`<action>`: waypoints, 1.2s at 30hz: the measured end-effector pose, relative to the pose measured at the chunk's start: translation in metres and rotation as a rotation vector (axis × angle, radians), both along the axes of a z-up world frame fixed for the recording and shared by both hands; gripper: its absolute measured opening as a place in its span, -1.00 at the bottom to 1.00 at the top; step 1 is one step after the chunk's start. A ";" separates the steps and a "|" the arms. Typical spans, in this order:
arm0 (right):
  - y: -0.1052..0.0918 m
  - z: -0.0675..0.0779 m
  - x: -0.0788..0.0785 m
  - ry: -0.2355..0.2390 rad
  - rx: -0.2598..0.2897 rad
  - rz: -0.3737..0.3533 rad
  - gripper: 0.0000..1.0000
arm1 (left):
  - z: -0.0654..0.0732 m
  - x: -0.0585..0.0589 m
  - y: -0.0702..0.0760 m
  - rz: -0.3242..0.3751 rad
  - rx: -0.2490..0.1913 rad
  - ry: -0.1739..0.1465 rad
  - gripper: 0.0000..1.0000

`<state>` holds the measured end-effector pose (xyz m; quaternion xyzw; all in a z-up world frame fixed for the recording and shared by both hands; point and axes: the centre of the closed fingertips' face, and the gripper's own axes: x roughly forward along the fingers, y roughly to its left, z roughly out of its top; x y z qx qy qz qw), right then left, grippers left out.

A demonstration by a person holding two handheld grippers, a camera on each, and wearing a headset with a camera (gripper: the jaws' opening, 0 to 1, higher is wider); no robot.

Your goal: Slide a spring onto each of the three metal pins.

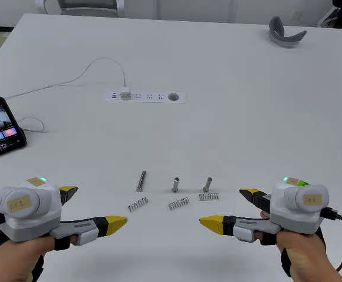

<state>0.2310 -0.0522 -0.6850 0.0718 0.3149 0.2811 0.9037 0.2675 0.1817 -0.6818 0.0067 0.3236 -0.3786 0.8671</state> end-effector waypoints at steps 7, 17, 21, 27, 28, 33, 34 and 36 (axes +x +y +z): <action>0.004 0.003 0.003 -0.009 0.006 0.011 0.80 | 0.000 0.002 0.004 0.014 -0.004 0.000 0.82; 0.005 0.004 0.001 -0.018 0.010 0.025 0.82 | 0.000 0.000 0.007 0.024 -0.009 0.005 0.81; 0.004 0.006 0.000 -0.032 0.015 0.023 0.84 | -0.002 0.002 0.007 0.030 -0.010 0.010 0.79; 0.002 0.004 -0.003 -0.021 0.008 0.023 0.87 | -0.004 0.009 0.005 0.034 -0.013 0.012 0.77; 0.002 0.003 -0.004 -0.020 0.006 0.023 0.87 | -0.004 0.011 0.004 0.031 -0.012 0.011 0.77; 0.000 0.001 -0.007 -0.012 0.000 0.021 0.88 | -0.006 0.019 0.000 0.020 -0.008 0.011 0.74; 0.000 0.001 -0.007 -0.013 0.000 0.021 0.88 | -0.007 0.020 0.000 0.019 -0.008 0.013 0.74; 0.000 0.000 -0.009 -0.010 0.000 0.023 0.87 | -0.009 0.022 -0.002 0.013 -0.004 0.018 0.73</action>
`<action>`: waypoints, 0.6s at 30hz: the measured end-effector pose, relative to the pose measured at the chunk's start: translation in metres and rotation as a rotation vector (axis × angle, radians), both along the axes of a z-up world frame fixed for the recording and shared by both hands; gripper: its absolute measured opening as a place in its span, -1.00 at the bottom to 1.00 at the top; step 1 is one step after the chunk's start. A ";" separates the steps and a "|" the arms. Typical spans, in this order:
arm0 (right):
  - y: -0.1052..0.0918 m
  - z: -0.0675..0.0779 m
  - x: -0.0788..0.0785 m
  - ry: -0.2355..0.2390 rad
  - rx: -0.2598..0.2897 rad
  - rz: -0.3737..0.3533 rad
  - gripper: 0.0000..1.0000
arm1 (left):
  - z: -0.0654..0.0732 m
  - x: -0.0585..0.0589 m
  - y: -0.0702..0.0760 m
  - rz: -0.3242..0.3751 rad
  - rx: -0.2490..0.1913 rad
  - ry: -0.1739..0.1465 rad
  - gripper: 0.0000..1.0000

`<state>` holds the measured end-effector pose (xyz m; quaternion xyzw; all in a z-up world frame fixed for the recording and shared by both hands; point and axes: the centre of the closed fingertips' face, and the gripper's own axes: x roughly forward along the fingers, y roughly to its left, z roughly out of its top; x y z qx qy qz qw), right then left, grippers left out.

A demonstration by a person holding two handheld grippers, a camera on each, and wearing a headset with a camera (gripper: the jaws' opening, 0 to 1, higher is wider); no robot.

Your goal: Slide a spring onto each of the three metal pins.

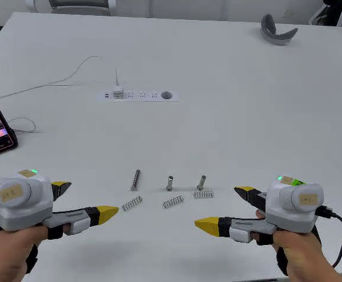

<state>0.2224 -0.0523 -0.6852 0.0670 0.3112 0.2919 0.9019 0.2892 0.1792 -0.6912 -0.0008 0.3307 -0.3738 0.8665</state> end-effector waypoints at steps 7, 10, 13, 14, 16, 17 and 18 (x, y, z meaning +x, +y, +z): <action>-0.001 -0.003 -0.003 0.009 -0.004 -0.005 0.85 | -0.008 0.006 -0.009 -0.020 0.009 0.021 0.72; -0.001 -0.005 -0.005 0.013 -0.004 -0.006 0.84 | -0.011 0.009 -0.013 -0.027 0.011 0.023 0.70; -0.002 -0.007 -0.006 0.018 -0.002 -0.013 0.84 | -0.013 0.014 -0.016 -0.032 0.012 0.030 0.68; -0.003 -0.008 -0.006 0.022 -0.002 -0.016 0.84 | -0.014 0.016 -0.017 -0.032 0.011 0.031 0.67; -0.003 -0.008 -0.006 0.025 -0.003 -0.019 0.84 | -0.015 0.019 -0.018 -0.032 0.012 0.031 0.65; -0.004 -0.008 -0.006 0.026 -0.003 -0.021 0.83 | -0.016 0.022 -0.019 -0.030 0.009 0.031 0.64; -0.004 -0.008 -0.007 0.026 -0.003 -0.022 0.83 | -0.017 0.024 -0.020 -0.028 0.008 0.032 0.63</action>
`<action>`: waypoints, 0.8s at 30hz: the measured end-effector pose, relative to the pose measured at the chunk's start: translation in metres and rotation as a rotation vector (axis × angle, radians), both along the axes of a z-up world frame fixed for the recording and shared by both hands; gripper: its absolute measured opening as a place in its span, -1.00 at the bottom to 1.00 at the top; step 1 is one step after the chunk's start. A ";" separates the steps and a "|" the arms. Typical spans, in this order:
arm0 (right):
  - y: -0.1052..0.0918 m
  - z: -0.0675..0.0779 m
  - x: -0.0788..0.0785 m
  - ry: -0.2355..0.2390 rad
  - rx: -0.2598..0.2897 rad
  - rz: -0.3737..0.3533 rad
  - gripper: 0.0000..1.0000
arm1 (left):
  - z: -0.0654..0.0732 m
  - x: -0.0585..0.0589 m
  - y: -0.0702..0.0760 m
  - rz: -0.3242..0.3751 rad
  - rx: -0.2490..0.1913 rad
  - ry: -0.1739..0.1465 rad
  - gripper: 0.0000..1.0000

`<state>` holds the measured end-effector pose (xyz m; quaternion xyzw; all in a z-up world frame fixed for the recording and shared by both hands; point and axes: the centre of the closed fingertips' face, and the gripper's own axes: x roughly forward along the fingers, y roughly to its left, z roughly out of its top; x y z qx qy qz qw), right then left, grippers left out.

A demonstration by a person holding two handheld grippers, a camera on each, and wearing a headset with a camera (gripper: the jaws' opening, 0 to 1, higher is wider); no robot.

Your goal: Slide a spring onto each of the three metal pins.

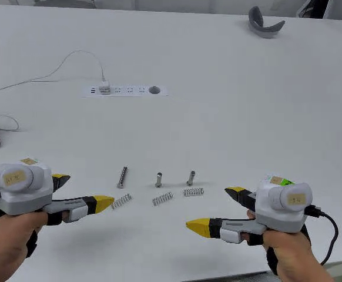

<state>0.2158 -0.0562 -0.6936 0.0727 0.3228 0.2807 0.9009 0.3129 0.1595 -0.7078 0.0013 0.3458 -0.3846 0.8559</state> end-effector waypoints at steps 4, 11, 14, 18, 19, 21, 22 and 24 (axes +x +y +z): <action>-0.001 -0.001 -0.001 0.006 -0.001 0.000 0.83 | -0.004 0.009 -0.005 0.002 0.001 0.001 0.63; -0.001 -0.001 -0.002 0.012 -0.003 -0.002 0.81 | -0.015 0.023 -0.019 -0.019 0.001 0.012 0.57; -0.002 -0.001 -0.002 0.015 -0.003 -0.003 0.78 | -0.018 0.026 -0.026 -0.034 0.006 0.016 0.54; -0.002 -0.002 -0.003 0.019 -0.004 0.002 0.76 | -0.024 0.031 -0.035 -0.047 0.012 0.024 0.49; -0.002 -0.002 -0.003 0.020 -0.007 0.003 0.76 | -0.026 0.032 -0.038 -0.054 0.015 0.024 0.48; -0.002 -0.003 -0.004 0.021 -0.006 0.005 0.74 | -0.028 0.035 -0.042 -0.060 0.022 0.019 0.42; -0.002 -0.003 -0.004 0.022 -0.003 0.006 0.72 | -0.031 0.037 -0.044 -0.064 0.031 0.020 0.39; -0.003 -0.004 -0.004 0.024 -0.002 0.008 0.71 | -0.036 0.041 -0.048 -0.068 0.036 0.025 0.35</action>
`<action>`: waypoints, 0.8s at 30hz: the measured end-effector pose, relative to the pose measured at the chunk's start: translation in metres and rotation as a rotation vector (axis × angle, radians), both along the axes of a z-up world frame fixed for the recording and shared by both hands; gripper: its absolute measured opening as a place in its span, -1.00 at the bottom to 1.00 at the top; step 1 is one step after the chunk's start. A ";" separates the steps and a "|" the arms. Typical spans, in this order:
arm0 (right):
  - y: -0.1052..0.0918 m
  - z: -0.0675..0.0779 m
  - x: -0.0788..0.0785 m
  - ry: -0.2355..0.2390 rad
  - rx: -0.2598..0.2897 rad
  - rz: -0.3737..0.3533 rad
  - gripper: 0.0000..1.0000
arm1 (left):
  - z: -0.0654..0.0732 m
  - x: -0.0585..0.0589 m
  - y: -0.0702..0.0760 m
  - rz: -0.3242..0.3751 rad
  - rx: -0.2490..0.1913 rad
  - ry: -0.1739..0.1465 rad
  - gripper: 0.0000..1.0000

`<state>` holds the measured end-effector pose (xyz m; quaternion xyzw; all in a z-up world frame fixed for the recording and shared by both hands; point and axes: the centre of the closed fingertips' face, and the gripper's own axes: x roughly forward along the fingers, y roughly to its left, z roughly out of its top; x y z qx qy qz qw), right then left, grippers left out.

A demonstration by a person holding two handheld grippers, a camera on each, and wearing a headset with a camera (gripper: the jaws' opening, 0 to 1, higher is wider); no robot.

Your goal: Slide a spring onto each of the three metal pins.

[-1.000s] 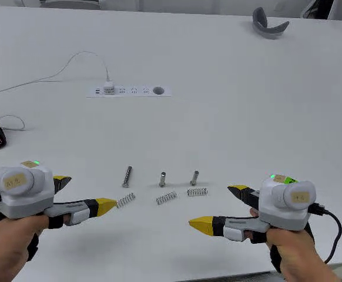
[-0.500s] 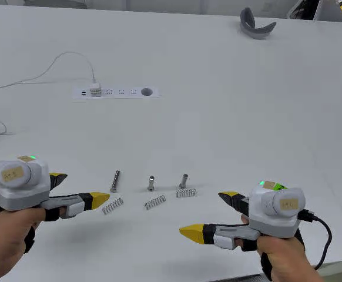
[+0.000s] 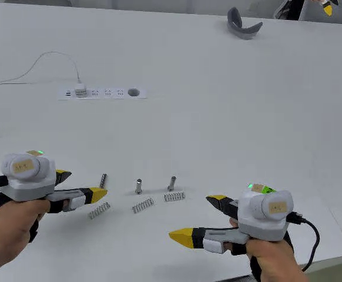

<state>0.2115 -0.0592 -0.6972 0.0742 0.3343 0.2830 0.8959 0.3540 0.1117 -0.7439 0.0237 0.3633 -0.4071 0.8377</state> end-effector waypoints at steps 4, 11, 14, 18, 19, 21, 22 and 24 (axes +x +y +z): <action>0.000 -0.003 -0.001 0.010 -0.001 0.004 0.70 | -0.010 0.006 -0.006 0.001 0.010 0.012 0.23; -0.001 -0.004 -0.002 0.021 0.009 0.002 0.70 | -0.028 0.018 -0.012 0.030 0.033 0.036 0.00; -0.001 -0.005 -0.002 0.025 0.009 0.003 0.70 | -0.035 0.021 -0.015 0.037 0.044 0.040 -0.10; -0.002 -0.008 -0.003 0.033 0.012 0.000 0.69 | -0.042 0.023 -0.018 0.053 0.048 0.056 -0.20; -0.003 -0.009 -0.004 0.035 0.011 0.000 0.69 | -0.044 0.023 -0.019 0.057 0.048 0.057 -0.22; -0.003 -0.011 -0.005 0.041 0.007 0.001 0.69 | -0.046 0.024 -0.020 0.063 0.051 0.060 -0.26; -0.004 -0.011 -0.005 0.043 0.008 0.000 0.69 | -0.047 0.024 -0.021 0.067 0.050 0.061 -0.28; -0.004 -0.012 -0.006 0.046 0.010 -0.001 0.69 | -0.048 0.028 -0.022 0.076 0.045 0.047 -0.34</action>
